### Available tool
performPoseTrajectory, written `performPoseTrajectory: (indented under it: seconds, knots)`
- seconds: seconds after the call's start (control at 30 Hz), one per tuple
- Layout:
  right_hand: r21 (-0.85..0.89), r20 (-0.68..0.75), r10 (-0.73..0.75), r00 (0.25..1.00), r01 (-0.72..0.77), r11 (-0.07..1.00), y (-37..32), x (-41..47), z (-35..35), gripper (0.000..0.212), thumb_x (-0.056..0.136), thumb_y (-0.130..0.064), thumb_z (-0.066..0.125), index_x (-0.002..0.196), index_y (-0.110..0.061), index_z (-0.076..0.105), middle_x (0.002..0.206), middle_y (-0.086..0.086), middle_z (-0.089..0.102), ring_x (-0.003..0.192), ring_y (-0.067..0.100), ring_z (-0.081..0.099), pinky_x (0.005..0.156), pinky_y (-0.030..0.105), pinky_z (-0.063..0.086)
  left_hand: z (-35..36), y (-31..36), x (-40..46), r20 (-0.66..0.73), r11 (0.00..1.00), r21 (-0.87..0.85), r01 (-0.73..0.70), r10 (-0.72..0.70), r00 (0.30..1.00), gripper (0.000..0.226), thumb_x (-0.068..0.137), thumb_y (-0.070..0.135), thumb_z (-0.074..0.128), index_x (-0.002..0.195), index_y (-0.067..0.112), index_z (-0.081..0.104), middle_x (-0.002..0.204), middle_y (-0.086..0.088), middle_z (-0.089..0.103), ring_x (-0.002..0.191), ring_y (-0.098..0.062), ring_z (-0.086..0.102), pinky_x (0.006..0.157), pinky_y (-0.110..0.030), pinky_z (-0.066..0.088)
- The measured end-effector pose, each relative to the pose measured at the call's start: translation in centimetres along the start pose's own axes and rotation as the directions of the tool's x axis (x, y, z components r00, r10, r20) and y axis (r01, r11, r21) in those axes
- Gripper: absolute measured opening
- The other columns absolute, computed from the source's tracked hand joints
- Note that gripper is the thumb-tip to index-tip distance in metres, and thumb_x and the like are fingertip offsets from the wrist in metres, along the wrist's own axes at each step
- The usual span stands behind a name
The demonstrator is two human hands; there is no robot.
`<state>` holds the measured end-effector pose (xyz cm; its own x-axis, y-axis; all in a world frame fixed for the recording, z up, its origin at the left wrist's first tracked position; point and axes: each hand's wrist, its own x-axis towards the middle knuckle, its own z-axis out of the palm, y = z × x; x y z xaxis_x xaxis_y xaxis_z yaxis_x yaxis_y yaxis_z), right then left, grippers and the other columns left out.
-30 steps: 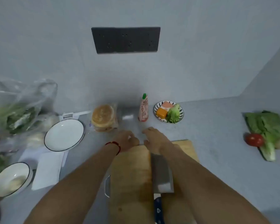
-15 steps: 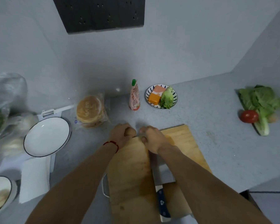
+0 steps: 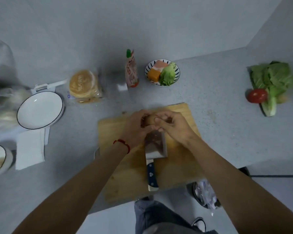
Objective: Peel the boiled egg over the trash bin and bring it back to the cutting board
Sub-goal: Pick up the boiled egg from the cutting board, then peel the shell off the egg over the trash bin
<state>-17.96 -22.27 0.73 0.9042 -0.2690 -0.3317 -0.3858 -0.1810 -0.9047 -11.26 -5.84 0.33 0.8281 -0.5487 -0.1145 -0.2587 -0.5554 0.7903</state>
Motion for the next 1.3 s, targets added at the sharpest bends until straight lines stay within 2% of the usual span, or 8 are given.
performPoseTrajectory:
  seconds: [0.2, 0.37, 0.47, 0.57, 0.67, 0.83, 1.17, 1.3]
  knots:
    - [-0.053, 0.094, -0.060, 0.994, 0.065, 0.996, 3.8, -6.1, -10.0, 0.023, 0.094, -0.022, 0.077, 0.116, -0.015, 0.078, 0.106, 0.001, 0.081, 0.100, 0.023, 0.078, 0.096, 0.044, 0.061, 7.1, 7.6, -3.9, 0.070, 1.000, 0.010, 0.002, -0.003, 0.998, 0.048, 0.082, 0.025, 0.083, 0.126, 0.016, 0.064, 0.114, 0.005, 0.064, 0.104, -0.015, 0.064, 0.089, -0.024, 0.054]
    - [-0.130, 0.224, -0.154, 0.962, 0.186, 0.974, 11.1, -12.2, -20.1, 0.018, 0.089, -0.019, 0.082, 0.103, -0.029, 0.077, 0.091, -0.018, 0.079, 0.083, -0.006, 0.074, 0.078, 0.011, 0.057, 18.9, 13.4, -8.6, 0.030, 0.996, 0.012, 0.084, -0.084, 0.996, 0.047, 0.081, 0.022, 0.082, 0.125, 0.024, 0.066, 0.113, -0.001, 0.071, 0.100, -0.016, 0.069, 0.087, -0.030, 0.059]
    - [-0.170, 0.248, -0.197, 0.949, 0.242, 0.955, 16.3, -15.8, -25.1, 0.023, 0.086, -0.030, 0.083, 0.109, -0.028, 0.077, 0.092, -0.017, 0.079, 0.086, -0.007, 0.073, 0.075, 0.006, 0.054, 27.5, 15.4, -11.5, 0.032, 0.986, -0.097, 0.138, -0.136, 0.990, 0.042, 0.080, 0.021, 0.083, 0.119, 0.030, 0.069, 0.109, 0.006, 0.071, 0.096, -0.004, 0.068, 0.078, -0.014, 0.058]
    - [-0.194, 0.215, -0.157, 0.964, 0.199, 0.961, 22.9, -18.2, -27.8, 0.026, 0.091, -0.031, 0.079, 0.114, -0.021, 0.076, 0.097, -0.005, 0.080, 0.090, 0.003, 0.075, 0.078, 0.011, 0.058, 35.2, 15.4, -12.7, 0.074, 0.948, -0.188, 0.257, -0.248, 0.966, 0.040, 0.079, 0.014, 0.083, 0.115, 0.025, 0.070, 0.111, 0.005, 0.074, 0.099, -0.007, 0.070, 0.084, -0.025, 0.062]
    - [-0.194, 0.096, 0.025, 0.995, -0.006, 0.981, 30.4, -19.3, -28.9, 0.028, 0.096, -0.030, 0.075, 0.120, -0.017, 0.074, 0.101, -0.003, 0.079, 0.095, 0.013, 0.077, 0.085, 0.022, 0.061, 42.6, 14.1, -12.8, 0.133, 0.896, -0.240, 0.374, -0.351, 0.927, 0.038, 0.081, 0.006, 0.081, 0.114, 0.022, 0.071, 0.109, 0.001, 0.075, 0.099, -0.012, 0.072, 0.089, -0.034, 0.061]
    - [-0.278, 0.023, 0.160, 0.987, -0.147, 0.949, 42.4, -18.1, -28.7, 0.022, 0.100, -0.034, 0.066, 0.116, -0.022, 0.075, 0.098, -0.003, 0.081, 0.093, 0.016, 0.077, 0.091, 0.044, 0.060, 53.5, 9.6, -12.4, 0.136, 0.866, -0.244, 0.436, -0.415, 0.900, 0.030, 0.084, 0.001, 0.077, 0.111, 0.013, 0.074, 0.106, -0.006, 0.076, 0.096, -0.018, 0.071, 0.077, -0.015, 0.057]
    - [-0.073, 0.027, 0.117, 0.993, -0.115, 0.991, 59.8, -12.3, -23.3, 0.020, 0.092, -0.011, 0.072, 0.109, -0.020, 0.076, 0.093, -0.016, 0.076, 0.091, -0.002, 0.070, 0.077, 0.010, 0.054, 65.4, -4.6, -11.5, 0.000, 0.822, -0.304, 0.482, -0.506, 0.862, 0.047, 0.080, 0.010, 0.084, 0.092, 0.053, 0.069, 0.096, 0.018, 0.075, 0.093, -0.007, 0.072, 0.073, -0.016, 0.059]
    - [-0.006, 0.042, -0.016, 0.999, 0.016, 1.000, 64.1, -9.5, -21.9, 0.025, 0.090, -0.003, 0.072, 0.109, -0.019, 0.076, 0.096, -0.009, 0.079, 0.092, 0.003, 0.074, 0.081, 0.020, 0.060, 67.9, -9.3, -10.5, -0.081, 0.883, -0.281, 0.375, -0.412, 0.908, 0.039, 0.077, 0.023, 0.086, 0.096, 0.053, 0.070, 0.101, 0.021, 0.073, 0.091, -0.003, 0.070, 0.071, -0.017, 0.059]
